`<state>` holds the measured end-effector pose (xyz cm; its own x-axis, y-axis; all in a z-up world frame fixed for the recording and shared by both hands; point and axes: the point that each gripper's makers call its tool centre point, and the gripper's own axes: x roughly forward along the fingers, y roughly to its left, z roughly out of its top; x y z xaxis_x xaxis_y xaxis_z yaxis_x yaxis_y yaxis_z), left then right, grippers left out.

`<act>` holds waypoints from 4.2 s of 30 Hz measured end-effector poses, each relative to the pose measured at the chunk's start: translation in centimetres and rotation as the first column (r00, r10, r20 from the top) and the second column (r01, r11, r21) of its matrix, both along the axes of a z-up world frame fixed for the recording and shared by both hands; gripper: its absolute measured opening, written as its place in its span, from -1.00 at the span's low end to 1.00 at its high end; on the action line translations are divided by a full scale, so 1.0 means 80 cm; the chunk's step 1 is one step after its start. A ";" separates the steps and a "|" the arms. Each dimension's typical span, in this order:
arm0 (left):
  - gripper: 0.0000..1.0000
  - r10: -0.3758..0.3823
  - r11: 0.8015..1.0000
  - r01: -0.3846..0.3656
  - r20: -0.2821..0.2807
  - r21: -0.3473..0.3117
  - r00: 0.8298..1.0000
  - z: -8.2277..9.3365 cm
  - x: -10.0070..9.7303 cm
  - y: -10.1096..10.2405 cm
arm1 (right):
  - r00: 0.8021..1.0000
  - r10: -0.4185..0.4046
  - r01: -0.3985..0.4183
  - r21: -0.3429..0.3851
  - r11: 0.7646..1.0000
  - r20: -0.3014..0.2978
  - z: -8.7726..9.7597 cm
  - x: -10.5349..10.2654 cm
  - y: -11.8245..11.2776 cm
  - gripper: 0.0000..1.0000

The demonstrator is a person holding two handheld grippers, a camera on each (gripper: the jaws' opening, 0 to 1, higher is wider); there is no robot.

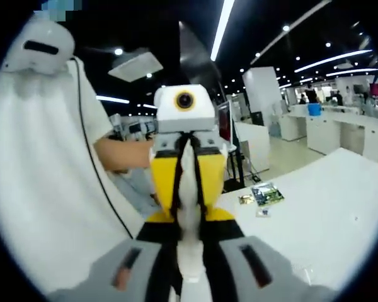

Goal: Arrange the skincare products in the storage area until every visible bottle or jar stands upright without overlapping.

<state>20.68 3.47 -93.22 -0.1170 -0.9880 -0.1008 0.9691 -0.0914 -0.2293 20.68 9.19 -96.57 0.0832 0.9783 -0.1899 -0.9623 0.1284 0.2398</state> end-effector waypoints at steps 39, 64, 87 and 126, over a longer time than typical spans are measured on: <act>-0.93 0.011 1.000 -0.012 0.038 0.013 0.999 0.012 0.006 -0.009 | 0.994 -0.103 0.103 0.019 0.994 0.017 -0.050 0.002 0.007 -0.62; -0.66 -0.174 0.840 0.000 0.269 0.543 0.947 -0.019 -0.016 0.029 | 0.993 -0.091 0.098 -0.091 0.991 0.074 -0.069 -0.017 0.006 -0.73; -0.69 -0.272 0.753 0.019 0.285 0.657 0.919 -0.038 -0.020 0.031 | 0.992 -0.093 0.105 -0.148 0.983 0.086 -0.083 -0.016 0.005 -0.71; -0.74 -0.295 0.713 0.070 0.208 0.697 0.933 -0.064 -0.028 0.049 | 0.996 -0.048 0.062 -0.215 0.975 0.070 -0.104 -0.024 0.020 -0.70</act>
<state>18.46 7.36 -98.34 -0.1430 -0.6063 -0.7823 0.9784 -0.2056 -0.0196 18.77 10.81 -104.88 0.1550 0.9078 -0.3897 -0.9648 0.2240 0.1381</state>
